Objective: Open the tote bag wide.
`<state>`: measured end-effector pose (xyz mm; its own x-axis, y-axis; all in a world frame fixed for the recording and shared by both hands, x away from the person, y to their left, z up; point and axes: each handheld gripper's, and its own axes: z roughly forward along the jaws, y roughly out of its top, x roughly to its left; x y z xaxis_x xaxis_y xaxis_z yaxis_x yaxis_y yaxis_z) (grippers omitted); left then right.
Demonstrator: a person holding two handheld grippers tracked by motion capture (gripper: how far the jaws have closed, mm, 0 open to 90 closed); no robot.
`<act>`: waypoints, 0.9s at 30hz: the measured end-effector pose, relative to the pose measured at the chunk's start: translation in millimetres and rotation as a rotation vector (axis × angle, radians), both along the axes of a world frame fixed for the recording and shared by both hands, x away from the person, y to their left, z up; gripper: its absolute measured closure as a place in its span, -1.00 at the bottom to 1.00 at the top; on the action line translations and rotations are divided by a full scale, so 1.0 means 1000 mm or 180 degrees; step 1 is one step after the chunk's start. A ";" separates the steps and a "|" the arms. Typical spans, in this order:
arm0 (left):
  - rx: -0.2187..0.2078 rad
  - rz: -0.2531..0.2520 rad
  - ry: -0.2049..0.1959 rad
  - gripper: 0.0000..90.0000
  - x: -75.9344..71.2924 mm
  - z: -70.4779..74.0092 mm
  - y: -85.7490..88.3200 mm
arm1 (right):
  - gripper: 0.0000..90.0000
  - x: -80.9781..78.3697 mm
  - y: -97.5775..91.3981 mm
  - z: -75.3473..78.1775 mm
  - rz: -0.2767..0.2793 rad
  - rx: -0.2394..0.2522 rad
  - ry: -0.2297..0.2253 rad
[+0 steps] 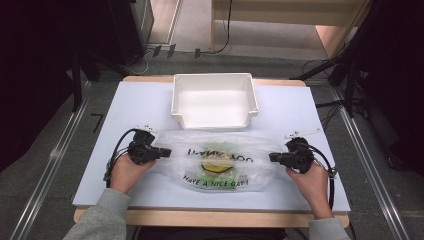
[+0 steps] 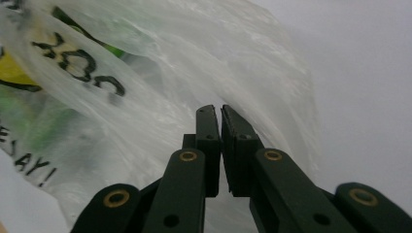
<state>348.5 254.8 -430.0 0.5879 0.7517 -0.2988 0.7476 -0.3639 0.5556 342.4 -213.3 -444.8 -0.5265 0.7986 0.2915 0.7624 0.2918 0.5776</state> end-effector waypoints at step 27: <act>-0.0293 -0.0365 -0.0103 0.45 -0.006 0.025 -0.036 | 0.26 -0.006 0.030 0.029 0.0238 0.0282 -0.0323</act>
